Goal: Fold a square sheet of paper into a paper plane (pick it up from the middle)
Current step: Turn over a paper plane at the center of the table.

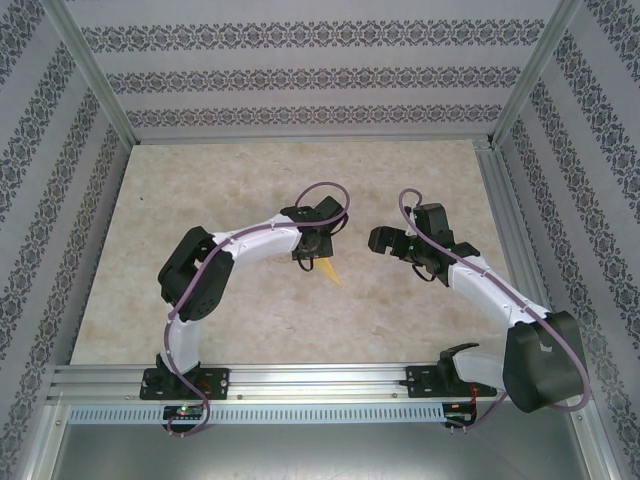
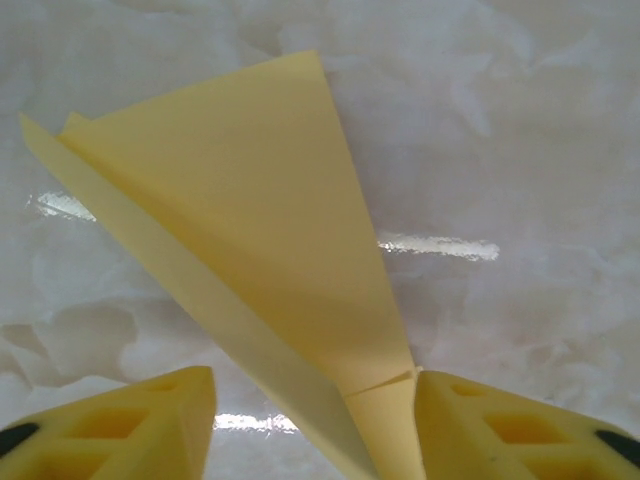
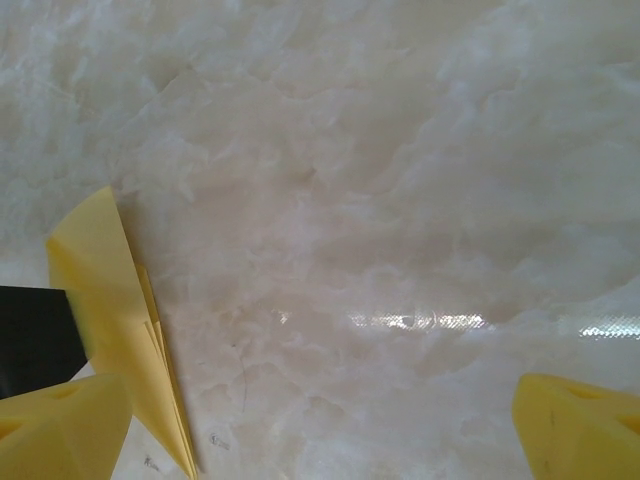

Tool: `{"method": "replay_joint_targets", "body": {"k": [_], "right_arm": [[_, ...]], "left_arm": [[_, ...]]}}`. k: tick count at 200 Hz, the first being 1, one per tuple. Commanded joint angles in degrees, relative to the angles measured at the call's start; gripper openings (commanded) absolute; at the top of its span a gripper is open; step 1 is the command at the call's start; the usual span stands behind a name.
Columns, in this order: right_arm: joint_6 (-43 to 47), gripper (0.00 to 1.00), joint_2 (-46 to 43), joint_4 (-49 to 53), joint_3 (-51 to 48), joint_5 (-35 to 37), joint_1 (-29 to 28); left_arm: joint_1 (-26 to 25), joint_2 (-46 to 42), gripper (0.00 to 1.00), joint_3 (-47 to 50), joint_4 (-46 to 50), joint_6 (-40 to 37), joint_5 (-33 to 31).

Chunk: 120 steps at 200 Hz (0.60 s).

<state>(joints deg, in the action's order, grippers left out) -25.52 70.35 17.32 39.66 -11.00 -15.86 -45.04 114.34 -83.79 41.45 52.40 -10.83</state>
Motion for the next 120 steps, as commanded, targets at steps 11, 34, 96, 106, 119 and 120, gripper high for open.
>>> {"method": "replay_joint_targets", "body": {"k": [11,34,96,106,119,120], "right_arm": [[0.66,0.98,-0.99,-2.27,-0.9,-1.0,0.23],[0.27,0.96,-0.3,-2.2,-0.65,-1.02,0.24],[-1.52,0.9,-0.46,-2.34,-0.91,-0.79,0.32],[-2.05,0.88,-0.94,-2.22,-0.99,-0.7,0.38],[-2.67,0.87,-1.79,-2.04,-1.14,-1.22,0.39],[-2.68,0.87,-1.92,-1.94,-1.11,-1.3,0.34]], "left_arm": [[-0.4,-0.37,0.45,-1.08,2.93,2.3,-1.72],[-0.45,-1.5,0.32,0.33,2.36,3.02,-1.9],[-0.32,-5.98,0.0,5.04,-2.36,2.44,-2.35],[-0.41,-7.34,0.0,5.9,-4.68,0.87,-1.28],[-0.45,-9.22,0.0,6.82,-8.14,-1.74,1.5],[-0.47,-9.36,0.0,6.9,-8.45,-1.93,1.77]]}}
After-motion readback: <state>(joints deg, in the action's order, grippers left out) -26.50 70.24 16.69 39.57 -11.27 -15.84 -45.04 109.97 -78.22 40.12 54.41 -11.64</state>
